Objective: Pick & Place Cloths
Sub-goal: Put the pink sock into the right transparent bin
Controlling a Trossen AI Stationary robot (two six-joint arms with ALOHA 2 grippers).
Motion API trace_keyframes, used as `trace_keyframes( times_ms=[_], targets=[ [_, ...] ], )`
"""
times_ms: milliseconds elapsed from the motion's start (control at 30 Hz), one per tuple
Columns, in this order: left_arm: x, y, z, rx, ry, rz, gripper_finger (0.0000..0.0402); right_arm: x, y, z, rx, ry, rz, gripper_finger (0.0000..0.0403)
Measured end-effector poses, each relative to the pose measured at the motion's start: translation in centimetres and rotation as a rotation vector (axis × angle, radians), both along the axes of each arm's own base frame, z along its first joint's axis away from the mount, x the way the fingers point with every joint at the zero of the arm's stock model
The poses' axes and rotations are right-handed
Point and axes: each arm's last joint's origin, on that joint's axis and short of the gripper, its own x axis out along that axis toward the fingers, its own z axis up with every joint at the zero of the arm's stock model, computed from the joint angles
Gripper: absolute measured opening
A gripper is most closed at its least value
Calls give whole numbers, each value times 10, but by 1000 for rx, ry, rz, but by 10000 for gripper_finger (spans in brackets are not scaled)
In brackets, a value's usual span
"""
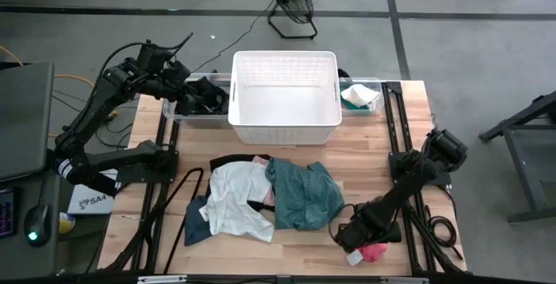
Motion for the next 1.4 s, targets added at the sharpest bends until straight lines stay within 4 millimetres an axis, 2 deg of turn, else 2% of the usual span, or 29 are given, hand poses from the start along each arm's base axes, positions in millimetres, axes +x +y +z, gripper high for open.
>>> trace_keyframes(
  times_ms=[167, 500, 633, 767, 867, 1000, 1200, 1400],
  targets=[
    [0, 0, 0, 0, 0, 0, 195, 0, 6, -8, 0, -5, 15, 174],
    [0, 0, 0, 4, 2, -4, 195, 3, 5, -9, -41, -81, 40, 16],
    [0, 0, 0, 2, 3, -4, 195, 8, 1, -6, -49, -119, 26, 12],
    [0, 0, 0, -1, 5, -4, 195, 13, -10, 10, -91, -221, 1, 8],
    [0, 0, 0, -1, 5, -4, 195, 12, -24, 29, -148, -287, -28, 7],
    [0, 0, 0, 0, 5, -4, 195, 0, -50, 58, -244, -323, -44, 6],
    [0, 0, 0, 0, 6, -3, 195, -30, -100, 99, -419, -299, -42, 6],
    [0, 0, 0, -1, 6, -2, 195, -50, -152, 123, -703, -310, -75, 5]
  ],
)
